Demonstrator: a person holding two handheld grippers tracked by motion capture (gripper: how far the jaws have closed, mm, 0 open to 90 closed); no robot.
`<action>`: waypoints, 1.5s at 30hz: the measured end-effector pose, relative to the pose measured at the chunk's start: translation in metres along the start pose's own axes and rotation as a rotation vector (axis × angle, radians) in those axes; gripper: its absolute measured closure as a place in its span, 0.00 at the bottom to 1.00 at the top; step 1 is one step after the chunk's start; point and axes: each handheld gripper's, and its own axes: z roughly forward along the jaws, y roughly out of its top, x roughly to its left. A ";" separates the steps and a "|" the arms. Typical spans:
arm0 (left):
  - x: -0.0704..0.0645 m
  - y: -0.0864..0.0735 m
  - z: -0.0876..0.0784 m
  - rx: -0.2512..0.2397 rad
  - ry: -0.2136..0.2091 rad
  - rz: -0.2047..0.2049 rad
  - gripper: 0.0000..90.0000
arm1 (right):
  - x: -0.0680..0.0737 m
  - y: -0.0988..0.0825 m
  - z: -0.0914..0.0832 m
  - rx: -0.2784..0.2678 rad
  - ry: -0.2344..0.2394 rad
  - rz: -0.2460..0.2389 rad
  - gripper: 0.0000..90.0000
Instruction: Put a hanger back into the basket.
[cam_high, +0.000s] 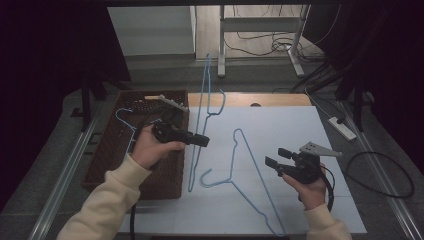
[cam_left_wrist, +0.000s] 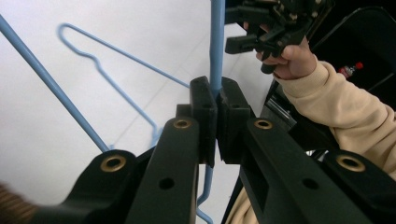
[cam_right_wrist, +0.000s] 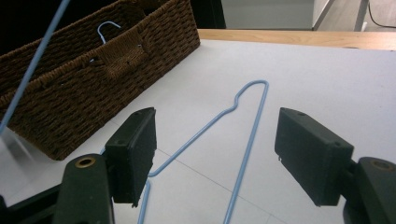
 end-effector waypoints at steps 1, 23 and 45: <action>0.002 0.001 -0.004 -0.001 0.001 0.001 0.96 | 0.000 0.000 0.000 0.002 0.000 0.000 0.33; 0.075 -0.032 -0.080 0.064 0.073 -0.054 0.96 | 0.001 -0.004 0.005 0.022 -0.005 0.007 0.34; 0.129 -0.077 -0.057 0.269 0.117 -0.091 0.96 | 0.001 -0.006 0.010 0.037 -0.013 0.004 0.34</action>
